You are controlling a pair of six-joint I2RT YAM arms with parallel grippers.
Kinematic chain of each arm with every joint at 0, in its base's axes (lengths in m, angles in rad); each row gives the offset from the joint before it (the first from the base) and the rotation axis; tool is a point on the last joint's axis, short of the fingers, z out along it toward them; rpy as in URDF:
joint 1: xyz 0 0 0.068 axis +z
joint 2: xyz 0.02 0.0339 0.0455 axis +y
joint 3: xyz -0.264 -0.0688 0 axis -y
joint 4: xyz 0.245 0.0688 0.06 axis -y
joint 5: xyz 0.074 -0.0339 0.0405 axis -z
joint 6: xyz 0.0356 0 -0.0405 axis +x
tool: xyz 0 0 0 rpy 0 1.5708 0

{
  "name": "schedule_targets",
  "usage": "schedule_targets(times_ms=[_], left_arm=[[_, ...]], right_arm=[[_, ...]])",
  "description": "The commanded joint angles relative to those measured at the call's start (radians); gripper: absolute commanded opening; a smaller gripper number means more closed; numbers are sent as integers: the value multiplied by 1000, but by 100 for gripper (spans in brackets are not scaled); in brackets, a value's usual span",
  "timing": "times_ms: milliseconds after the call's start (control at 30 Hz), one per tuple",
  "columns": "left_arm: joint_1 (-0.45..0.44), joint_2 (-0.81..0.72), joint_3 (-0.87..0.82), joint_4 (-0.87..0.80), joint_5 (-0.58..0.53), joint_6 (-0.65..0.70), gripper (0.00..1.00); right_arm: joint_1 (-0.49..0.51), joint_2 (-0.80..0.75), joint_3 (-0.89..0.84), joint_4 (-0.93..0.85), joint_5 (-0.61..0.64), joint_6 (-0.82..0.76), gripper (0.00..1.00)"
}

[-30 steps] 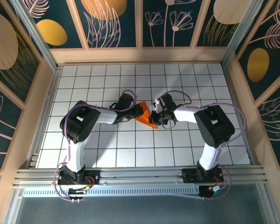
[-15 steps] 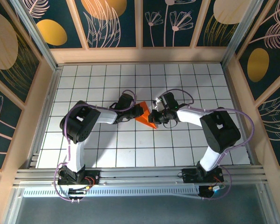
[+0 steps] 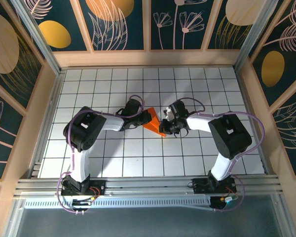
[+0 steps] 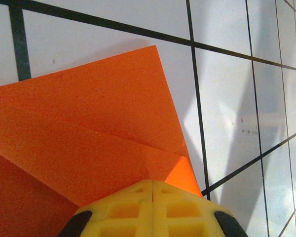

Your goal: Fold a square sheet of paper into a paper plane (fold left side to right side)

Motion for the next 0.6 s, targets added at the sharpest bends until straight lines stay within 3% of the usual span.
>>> schedule_targets(times_ms=[0,567], left_arm=[[4,55,-21,-156,-54,2,0],[3,65,-16,-166,-65,-4,0]], right_arm=[[-11,9,-28,-39,28,0,0],[-26,-67,-157,-79,12,2,0]])
